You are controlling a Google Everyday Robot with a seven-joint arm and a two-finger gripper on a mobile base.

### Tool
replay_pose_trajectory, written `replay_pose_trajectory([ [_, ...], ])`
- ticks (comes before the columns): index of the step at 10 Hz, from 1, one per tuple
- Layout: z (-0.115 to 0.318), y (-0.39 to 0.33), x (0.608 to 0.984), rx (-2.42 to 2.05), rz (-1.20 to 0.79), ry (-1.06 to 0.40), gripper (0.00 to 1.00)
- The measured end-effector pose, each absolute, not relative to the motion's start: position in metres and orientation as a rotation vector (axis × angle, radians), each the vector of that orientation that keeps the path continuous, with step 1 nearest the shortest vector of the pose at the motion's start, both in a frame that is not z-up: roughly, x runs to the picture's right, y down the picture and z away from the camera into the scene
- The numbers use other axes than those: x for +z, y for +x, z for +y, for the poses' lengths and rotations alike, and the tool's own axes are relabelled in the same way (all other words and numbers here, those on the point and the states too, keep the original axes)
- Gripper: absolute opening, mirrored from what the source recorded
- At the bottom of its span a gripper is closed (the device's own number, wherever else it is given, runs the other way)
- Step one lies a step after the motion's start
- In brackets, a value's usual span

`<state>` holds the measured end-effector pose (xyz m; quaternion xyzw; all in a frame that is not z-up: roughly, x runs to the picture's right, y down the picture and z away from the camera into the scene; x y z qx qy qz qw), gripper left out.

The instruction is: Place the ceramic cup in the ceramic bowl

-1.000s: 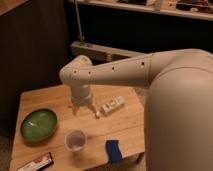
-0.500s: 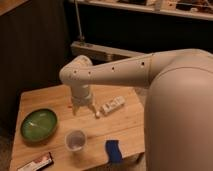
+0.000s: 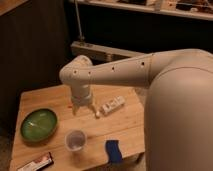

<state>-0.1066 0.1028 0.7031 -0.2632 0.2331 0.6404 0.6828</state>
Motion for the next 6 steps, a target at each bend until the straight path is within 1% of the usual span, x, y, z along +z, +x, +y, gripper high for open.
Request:
replay_pose_trajectory([
  [2, 0.103, -0.105, 0.703, 1.442, 0.518, -0.596, 0.65],
  [4, 0.107, -0.096, 0.709, 1.482, 0.446, -0.653, 0.65],
  [6, 0.115, -0.074, 0.713, 1.576, 0.248, -0.814, 0.65],
])
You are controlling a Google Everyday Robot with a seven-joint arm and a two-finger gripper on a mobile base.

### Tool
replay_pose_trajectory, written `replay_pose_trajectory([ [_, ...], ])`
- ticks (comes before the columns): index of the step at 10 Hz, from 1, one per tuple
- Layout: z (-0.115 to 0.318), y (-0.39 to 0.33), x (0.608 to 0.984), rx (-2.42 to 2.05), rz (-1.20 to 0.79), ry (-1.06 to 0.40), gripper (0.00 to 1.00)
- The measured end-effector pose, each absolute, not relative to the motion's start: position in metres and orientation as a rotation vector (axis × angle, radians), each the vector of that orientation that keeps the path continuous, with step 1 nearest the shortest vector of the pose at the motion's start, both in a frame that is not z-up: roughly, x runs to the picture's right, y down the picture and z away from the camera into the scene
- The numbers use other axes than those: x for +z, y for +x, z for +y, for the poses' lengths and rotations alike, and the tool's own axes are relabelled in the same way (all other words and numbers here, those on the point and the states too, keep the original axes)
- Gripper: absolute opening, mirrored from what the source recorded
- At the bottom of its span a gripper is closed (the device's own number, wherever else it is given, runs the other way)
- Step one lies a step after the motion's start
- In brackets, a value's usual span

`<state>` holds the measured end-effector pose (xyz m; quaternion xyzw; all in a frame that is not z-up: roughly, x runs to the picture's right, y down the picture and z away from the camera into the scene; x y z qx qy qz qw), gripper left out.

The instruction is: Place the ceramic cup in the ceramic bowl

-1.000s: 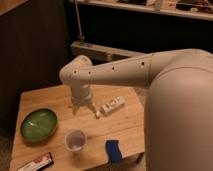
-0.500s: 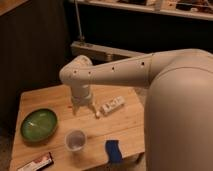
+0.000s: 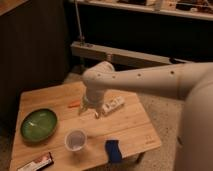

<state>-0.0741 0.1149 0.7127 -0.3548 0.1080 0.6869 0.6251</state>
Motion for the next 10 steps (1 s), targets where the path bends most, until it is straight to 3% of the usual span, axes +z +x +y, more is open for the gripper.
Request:
replay_pose_trajectory([
  [3, 0.132, -0.041, 0.718, 1.687, -0.082, -1.071, 0.65],
  [5, 0.136, -0.033, 0.713, 1.698, -0.219, -1.157, 0.65],
  [10, 0.134, -0.033, 0.683, 1.635, -0.180, -1.056, 0.65],
])
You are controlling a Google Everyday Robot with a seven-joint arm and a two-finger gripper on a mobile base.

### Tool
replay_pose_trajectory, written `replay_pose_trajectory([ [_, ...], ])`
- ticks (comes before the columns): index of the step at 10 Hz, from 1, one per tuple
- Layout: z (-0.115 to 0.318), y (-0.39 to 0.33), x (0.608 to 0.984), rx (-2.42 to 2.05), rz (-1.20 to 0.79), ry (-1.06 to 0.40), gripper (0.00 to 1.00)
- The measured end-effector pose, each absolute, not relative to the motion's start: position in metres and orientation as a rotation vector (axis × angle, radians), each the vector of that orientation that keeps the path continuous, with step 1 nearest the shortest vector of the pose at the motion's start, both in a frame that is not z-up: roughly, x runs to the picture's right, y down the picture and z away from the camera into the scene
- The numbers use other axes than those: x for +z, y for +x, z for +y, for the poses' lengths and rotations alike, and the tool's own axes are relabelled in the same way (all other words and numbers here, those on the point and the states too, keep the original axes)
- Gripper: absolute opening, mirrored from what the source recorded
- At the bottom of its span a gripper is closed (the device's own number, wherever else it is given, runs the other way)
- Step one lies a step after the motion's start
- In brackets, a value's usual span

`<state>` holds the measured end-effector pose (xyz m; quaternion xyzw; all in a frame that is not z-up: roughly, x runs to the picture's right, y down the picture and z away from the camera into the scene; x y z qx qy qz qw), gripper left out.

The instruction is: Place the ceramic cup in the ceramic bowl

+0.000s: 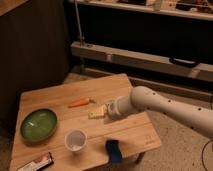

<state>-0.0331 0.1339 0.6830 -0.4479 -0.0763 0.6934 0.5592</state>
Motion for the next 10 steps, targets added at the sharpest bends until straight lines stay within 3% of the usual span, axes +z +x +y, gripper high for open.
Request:
replay_pose_trajectory([
  [10, 0.164, -0.086, 0.654, 1.500, -0.041, -1.016, 0.65],
])
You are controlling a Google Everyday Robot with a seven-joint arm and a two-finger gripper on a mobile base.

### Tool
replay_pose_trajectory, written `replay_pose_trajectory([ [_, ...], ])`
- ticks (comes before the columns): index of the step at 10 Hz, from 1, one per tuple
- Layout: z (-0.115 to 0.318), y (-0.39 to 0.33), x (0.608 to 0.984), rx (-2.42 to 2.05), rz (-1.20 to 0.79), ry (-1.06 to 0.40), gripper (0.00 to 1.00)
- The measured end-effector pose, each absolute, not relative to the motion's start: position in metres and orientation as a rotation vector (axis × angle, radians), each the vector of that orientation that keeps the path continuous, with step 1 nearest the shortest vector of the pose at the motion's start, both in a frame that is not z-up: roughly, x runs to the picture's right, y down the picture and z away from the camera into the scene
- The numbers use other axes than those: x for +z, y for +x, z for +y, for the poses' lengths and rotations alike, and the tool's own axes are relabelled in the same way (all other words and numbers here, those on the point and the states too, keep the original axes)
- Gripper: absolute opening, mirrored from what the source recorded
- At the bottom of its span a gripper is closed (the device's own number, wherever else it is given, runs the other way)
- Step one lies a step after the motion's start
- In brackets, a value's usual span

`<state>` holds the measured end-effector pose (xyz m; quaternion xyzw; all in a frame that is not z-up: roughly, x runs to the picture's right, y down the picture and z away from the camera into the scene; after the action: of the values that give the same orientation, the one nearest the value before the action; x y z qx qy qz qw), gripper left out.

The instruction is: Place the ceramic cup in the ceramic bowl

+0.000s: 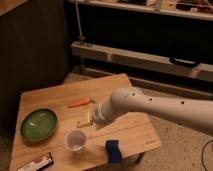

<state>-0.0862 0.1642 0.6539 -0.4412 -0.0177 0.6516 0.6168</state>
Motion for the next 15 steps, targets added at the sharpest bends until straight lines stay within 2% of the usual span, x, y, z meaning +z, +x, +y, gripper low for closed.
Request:
replay_pose_trajectory([
  [9, 0.227, -0.115, 0.670, 1.437, 0.129, -1.045, 0.65],
  [11, 0.233, -0.120, 0.672, 1.429, 0.156, -1.037, 0.55],
  [15, 0.241, -0.137, 0.684, 1.417, 0.223, -1.005, 0.12],
])
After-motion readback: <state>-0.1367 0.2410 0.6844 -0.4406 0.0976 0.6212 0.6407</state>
